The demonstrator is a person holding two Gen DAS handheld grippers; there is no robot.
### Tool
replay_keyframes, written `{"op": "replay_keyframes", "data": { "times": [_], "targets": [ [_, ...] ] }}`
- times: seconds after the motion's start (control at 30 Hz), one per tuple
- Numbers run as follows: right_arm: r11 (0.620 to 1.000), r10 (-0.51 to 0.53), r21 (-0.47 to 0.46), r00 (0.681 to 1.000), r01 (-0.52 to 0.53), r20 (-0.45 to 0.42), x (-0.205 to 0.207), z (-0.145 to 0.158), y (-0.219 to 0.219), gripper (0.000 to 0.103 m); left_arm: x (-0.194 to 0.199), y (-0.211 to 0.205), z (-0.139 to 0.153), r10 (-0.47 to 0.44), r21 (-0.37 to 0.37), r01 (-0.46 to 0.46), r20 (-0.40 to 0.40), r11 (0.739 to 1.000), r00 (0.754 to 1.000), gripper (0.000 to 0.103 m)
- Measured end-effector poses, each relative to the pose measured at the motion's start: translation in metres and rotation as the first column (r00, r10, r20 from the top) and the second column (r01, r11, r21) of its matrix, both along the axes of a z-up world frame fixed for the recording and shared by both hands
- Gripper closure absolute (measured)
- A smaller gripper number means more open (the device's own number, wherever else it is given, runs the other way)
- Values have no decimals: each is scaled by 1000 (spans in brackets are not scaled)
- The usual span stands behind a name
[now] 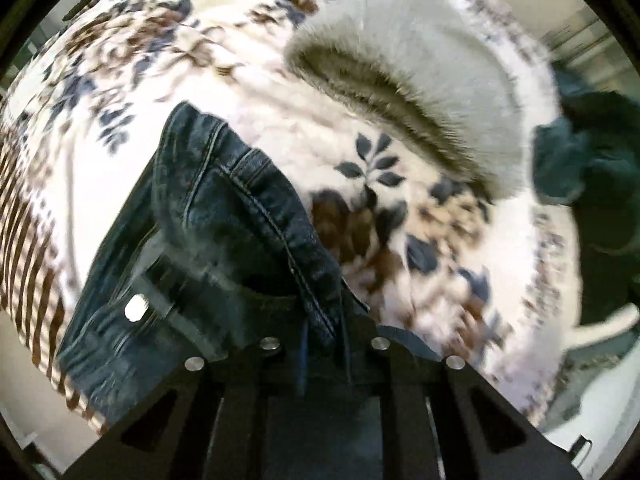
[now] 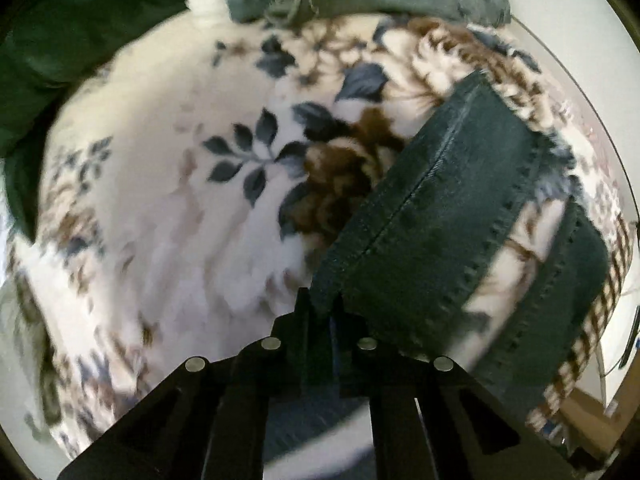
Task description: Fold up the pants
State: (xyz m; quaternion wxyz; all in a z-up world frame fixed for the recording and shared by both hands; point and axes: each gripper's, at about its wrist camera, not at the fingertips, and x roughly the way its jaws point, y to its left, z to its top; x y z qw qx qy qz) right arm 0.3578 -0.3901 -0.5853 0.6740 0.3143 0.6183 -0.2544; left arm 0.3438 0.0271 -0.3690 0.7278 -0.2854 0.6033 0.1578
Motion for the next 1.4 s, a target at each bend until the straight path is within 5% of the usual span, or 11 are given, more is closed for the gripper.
{"op": "replay_keyframes", "data": {
  "times": [0.1,0.27,0.43,0.57,0.7,0.9,1.13,1.2,1.23,1.27,1.4],
  "targets": [
    [1000,28,4,998,-28,53,-40,37,5,95,-54,8,24,-34,-1,34,20,999,999,93],
    [998,67,-10,997,-67,36,-113,82,5,95,-133,39,-20,23,-61,-25,-39,998,999,93],
    [995,95,-1,993,-96,-74,-174,47,-3,95,-164,77,-118,145,-181,-175,-166,968,975,93],
    [991,110,95,985,-97,-136,-198,-3,-17,93,-185,85,-142,265,-259,-306,-179,916,947,89],
    [984,-18,175,994,37,-106,-227,-5,-50,53,-183,75,-113,286,-213,-309,-131,927,949,83],
    [988,-124,101,990,117,68,-258,48,-106,41,-165,31,-49,147,-49,-147,-8,988,989,32],
    [962,-274,36,958,272,87,-250,36,-171,40,-111,-54,-69,-155,-58,156,15,986,988,31],
    [943,-332,54,941,328,66,-247,12,-188,48,-101,-75,-86,-196,-78,195,-2,978,981,31],
    [936,-350,60,934,346,69,-247,5,-186,76,-98,-84,-94,-211,-79,209,-16,975,977,31],
    [935,-352,49,935,350,43,-247,-1,-189,90,-98,-89,-100,-221,-81,218,-29,973,975,31],
    [968,-239,-83,971,238,-3,-241,8,-178,98,-106,-91,-113,-211,-94,204,-71,975,975,31]
  ]
}}
